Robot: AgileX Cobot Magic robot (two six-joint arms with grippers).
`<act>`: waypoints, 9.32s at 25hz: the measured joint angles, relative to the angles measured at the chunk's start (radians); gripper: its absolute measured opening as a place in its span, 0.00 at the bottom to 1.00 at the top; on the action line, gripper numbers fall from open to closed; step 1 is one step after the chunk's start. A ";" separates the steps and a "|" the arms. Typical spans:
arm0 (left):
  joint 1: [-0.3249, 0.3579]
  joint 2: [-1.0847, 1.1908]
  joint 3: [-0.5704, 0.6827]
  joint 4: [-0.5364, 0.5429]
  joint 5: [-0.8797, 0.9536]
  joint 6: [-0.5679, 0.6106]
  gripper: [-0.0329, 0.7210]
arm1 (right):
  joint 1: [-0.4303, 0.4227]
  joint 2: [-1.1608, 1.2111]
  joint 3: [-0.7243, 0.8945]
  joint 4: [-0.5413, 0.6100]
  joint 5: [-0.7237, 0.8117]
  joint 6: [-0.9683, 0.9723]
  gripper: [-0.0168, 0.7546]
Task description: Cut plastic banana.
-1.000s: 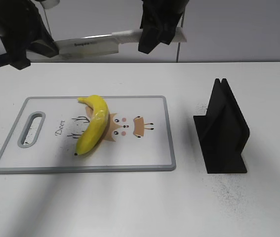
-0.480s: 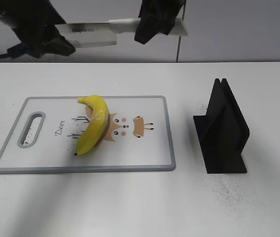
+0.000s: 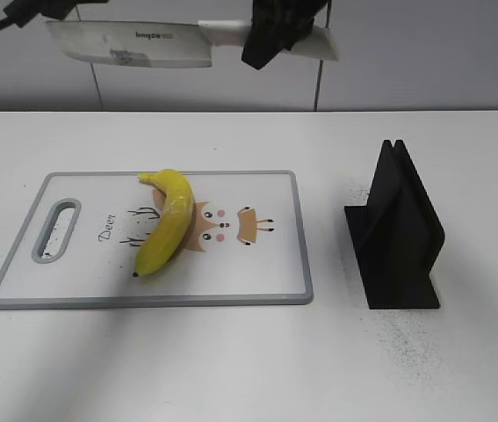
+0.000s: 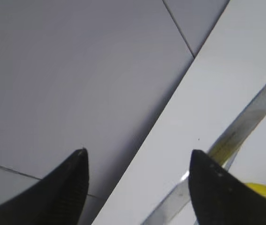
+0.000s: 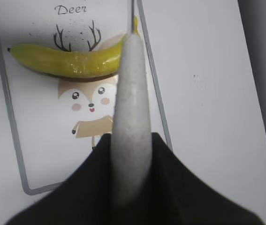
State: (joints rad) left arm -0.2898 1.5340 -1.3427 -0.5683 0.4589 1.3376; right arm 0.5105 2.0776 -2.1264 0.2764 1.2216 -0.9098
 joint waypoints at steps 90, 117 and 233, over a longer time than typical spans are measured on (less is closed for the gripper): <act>0.303 -1.539 0.876 0.540 0.634 -1.168 0.75 | 0.000 -0.588 1.141 -0.488 -0.372 1.511 0.23; 0.303 -1.539 0.876 0.539 0.634 -1.168 0.72 | 0.000 -0.588 1.149 -0.452 -0.394 1.562 0.22; 0.303 -1.539 0.876 0.533 0.632 -1.168 0.82 | -0.453 -2.084 1.615 -0.426 -0.175 1.037 0.79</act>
State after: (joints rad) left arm 0.0128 -0.0051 -0.4668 -0.0353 1.0906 0.1692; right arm 0.0572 -0.0060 -0.5110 -0.1499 1.0465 0.1273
